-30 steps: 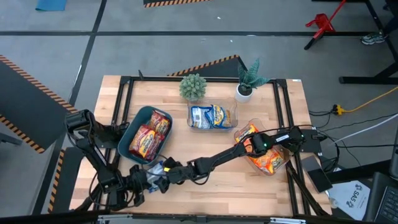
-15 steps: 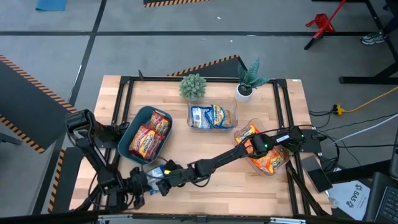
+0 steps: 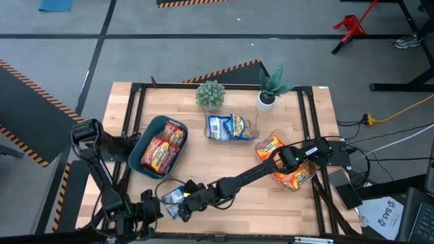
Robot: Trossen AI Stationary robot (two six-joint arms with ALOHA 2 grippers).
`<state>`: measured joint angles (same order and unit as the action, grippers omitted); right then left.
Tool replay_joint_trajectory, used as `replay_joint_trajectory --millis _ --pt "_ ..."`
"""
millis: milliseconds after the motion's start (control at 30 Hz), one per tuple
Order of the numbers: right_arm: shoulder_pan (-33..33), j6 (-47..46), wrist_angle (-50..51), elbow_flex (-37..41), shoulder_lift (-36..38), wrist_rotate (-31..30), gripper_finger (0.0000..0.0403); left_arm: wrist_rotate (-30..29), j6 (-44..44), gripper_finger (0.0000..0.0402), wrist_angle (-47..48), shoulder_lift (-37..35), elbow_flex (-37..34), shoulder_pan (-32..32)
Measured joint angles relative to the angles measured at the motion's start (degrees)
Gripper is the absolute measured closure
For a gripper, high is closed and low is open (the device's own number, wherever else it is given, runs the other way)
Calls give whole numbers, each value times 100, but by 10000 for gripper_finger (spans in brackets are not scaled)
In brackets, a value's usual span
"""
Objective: Sort Maruchan noodles
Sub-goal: Stack the blue noodle pack on top of the blue noodle pack in the left transparent bin
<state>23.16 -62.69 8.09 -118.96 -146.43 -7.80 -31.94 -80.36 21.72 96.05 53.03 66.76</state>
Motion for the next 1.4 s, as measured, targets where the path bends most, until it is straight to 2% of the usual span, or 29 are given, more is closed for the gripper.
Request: replay_joint_trajectory --millis 133,300,500,600,667,767,867,933,1100,1267,1400 --pt "48 273 1285 -5 645 -341 304 -31 26 402 898 -2 449 0" --pt "90 603 2989 -13 1488 -1453 292 -383 152 402 1686 -4 819 0" --pt "-16 673 5110 -28 2265 -3535 302 -805 154 402 2045 -7 901 0" --pt "-158 1505 5755 -20 2362 -4398 301 -939 154 401 2119 -9 901 0" --pt "-272 2438 5815 -20 2382 -4788 297 -1048 152 401 2209 -9 901 0" --pt "-476 3663 5786 36 2333 -4970 296 -1102 147 401 2335 -9 901 0" --pt "-678 4433 5913 271 2262 -4973 297 -1106 145 401 2380 -9 901 0" --pt "-790 4821 5910 583 2262 -5238 297 -1133 145 401 2391 -9 901 0" --pt "-997 5123 5850 1403 2263 -6198 295 -1315 145 401 2450 -9 901 0" --pt "-1105 5188 5421 2071 2266 -5815 294 -1371 135 401 2578 -9 901 0" --pt "-1130 5594 4775 2535 2266 -5642 293 -1404 132 401 2592 -9 899 0"
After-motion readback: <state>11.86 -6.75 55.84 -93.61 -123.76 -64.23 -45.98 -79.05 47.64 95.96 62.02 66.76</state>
